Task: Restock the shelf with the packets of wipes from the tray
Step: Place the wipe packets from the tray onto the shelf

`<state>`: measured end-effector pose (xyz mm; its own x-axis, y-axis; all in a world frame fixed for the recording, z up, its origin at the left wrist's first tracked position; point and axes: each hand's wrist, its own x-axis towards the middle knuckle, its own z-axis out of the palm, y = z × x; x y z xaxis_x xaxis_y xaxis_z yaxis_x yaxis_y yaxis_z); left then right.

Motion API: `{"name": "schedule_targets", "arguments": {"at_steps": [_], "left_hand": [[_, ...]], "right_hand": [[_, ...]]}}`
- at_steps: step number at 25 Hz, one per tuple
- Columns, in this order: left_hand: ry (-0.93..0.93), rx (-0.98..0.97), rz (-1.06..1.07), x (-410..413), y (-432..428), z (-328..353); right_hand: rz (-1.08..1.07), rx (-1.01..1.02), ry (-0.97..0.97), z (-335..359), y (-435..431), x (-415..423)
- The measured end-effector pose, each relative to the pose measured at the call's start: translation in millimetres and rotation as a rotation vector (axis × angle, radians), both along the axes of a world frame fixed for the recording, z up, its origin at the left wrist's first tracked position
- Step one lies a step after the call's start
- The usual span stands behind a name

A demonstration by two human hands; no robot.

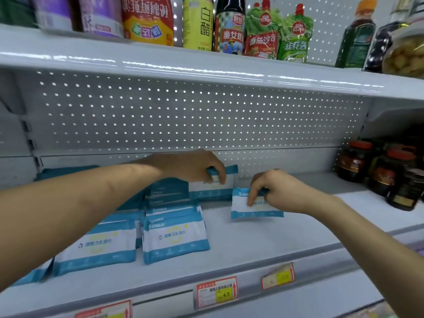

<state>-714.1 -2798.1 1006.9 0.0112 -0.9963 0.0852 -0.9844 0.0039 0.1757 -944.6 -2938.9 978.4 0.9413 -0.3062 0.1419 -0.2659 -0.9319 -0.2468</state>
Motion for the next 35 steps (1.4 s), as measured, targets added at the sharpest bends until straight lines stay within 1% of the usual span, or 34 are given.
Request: {"name": "schedule_targets", "arguments": {"at_steps": [6,10,15,21,25,29,31,35], "left_hand": [[0.013,0.032,0.012,15,-24,-22],[0.038,0.015,0.024,19,-37,-26],[0.011,0.043,-0.002,24,-43,-41],[-0.005,-0.007,-0.044,46,-39,-56],[0.015,-0.086,-0.028,62,-29,-49],[0.043,-0.149,0.046,83,-4,-37],[0.021,-0.17,0.083,90,11,-32],[0.042,-0.2,0.122,94,37,-25]], "right_hand": [[0.027,-0.005,0.067,0,-6,19],[0.035,0.01,0.117,-1,-15,24],[0.092,0.008,0.176,-1,-26,34],[0.095,0.065,0.177,0,-30,60],[0.154,0.126,0.153,-5,-24,79],[0.2,0.117,0.153,-6,-15,98],[0.198,0.114,0.144,-6,-12,108],[0.237,0.075,0.119,-20,-11,121]]}}
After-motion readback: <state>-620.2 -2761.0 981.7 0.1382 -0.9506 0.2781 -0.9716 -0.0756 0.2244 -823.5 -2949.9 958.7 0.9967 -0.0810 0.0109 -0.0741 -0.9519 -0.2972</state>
